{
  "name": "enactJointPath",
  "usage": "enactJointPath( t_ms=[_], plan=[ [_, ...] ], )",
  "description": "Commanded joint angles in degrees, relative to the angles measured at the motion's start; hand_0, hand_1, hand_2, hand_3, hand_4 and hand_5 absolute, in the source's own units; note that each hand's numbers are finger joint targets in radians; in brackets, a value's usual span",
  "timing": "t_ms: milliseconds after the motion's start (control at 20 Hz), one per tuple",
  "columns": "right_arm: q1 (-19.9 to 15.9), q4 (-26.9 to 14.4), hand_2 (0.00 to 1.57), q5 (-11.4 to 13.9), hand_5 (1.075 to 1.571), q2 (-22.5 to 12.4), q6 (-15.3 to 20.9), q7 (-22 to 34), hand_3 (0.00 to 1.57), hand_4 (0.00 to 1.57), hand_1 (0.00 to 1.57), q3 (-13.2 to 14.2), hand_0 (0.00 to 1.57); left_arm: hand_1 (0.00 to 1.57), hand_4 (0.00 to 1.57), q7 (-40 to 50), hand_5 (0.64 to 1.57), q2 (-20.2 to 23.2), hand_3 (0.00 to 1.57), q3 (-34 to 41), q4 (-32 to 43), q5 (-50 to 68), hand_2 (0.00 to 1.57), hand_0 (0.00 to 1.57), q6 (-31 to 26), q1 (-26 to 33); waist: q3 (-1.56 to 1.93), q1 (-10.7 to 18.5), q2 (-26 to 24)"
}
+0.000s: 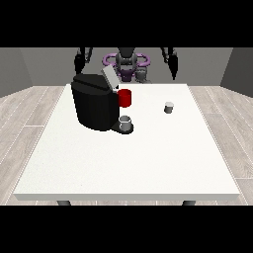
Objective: Insert the coffee pod into the coffee machine and close the lid
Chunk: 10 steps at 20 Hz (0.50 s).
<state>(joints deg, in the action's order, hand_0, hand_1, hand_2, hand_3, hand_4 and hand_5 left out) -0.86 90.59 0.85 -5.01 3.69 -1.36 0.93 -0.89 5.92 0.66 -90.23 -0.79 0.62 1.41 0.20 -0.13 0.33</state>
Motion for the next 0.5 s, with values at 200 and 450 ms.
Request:
enactJointPath(
  t_ms=[200, 450],
  plan=[
    [-1.79, -2.53, 0.00, -0.88, 1.571, 1.08, -0.63, 2.08, 0.00, 0.00, 0.00, -0.25, 0.00, 0.00, 0.00, -5.94, 1.571, 10.40, 0.00, -1.31, -0.08, -3.35, 0.00, 0.00, -10.74, -1.60, -0.19, 1.26, 0.45],
    [-1.58, -1.98, 0.00, 6.22, 1.571, 0.27, 4.09, -4.79, 0.00, 0.00, 0.00, -1.03, 0.00, 0.00, 0.00, -11.90, 1.571, 20.06, 0.00, 4.26, 7.29, -7.37, 0.00, 0.00, -13.01, -6.21, -0.24, -3.74, 6.39]
  ],
)
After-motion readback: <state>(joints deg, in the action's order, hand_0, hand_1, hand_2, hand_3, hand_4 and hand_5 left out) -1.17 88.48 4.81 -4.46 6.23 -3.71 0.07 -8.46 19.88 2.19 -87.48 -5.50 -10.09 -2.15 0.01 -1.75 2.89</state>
